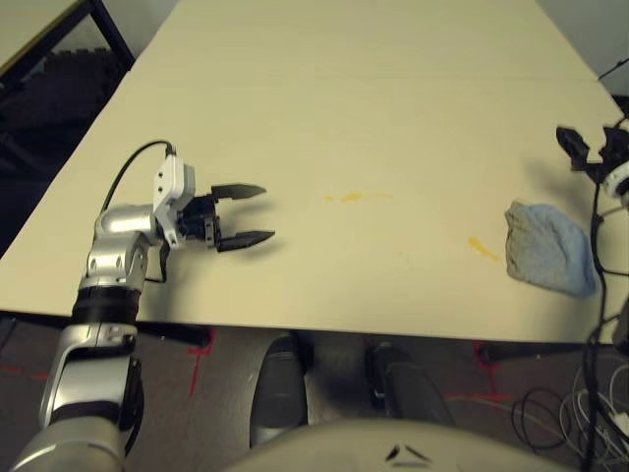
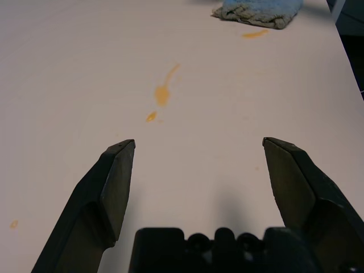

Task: Wipe the water off the table with a rag.

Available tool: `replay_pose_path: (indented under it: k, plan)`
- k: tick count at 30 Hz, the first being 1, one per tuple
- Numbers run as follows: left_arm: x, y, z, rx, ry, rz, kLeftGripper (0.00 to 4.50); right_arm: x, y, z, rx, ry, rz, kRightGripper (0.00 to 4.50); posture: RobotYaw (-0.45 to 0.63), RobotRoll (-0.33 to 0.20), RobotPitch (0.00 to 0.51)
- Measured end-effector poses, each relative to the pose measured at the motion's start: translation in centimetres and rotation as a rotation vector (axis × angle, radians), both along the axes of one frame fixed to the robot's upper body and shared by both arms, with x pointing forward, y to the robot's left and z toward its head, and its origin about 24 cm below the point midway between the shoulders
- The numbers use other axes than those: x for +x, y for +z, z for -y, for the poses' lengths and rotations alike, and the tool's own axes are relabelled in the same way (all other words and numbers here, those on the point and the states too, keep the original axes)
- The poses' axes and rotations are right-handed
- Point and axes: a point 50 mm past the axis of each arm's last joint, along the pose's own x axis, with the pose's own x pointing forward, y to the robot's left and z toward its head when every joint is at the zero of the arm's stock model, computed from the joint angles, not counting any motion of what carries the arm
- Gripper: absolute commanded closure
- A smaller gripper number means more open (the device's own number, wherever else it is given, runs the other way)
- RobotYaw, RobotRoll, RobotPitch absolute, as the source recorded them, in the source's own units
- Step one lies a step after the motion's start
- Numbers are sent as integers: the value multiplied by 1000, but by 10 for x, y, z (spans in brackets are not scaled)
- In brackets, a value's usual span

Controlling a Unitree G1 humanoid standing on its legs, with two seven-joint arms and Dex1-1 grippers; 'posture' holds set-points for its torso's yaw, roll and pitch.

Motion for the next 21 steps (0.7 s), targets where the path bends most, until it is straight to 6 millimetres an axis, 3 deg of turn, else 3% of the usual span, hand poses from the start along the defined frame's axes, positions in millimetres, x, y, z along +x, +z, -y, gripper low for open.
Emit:
replay_pose_path:
  k: [3, 7, 12, 21]
  plan:
    - [0, -2, 2, 4, -7, -2, 0, -17, 10, 1, 33, 62, -63, 11, 75, 0, 140]
    - [0, -6, 5, 6, -19, -13, 0, -45, 8, -8, 91, 167, -214, 11, 59, 0, 142]
    - [0, -8, 8, 10, -38, -16, 0, -80, 15, -5, 96, 195, -330, 11, 35, 0, 149]
    - [4, -5, 12, 2, -48, -5, 0, -96, 10, -15, 125, 230, -424, 11, 26, 0, 163]
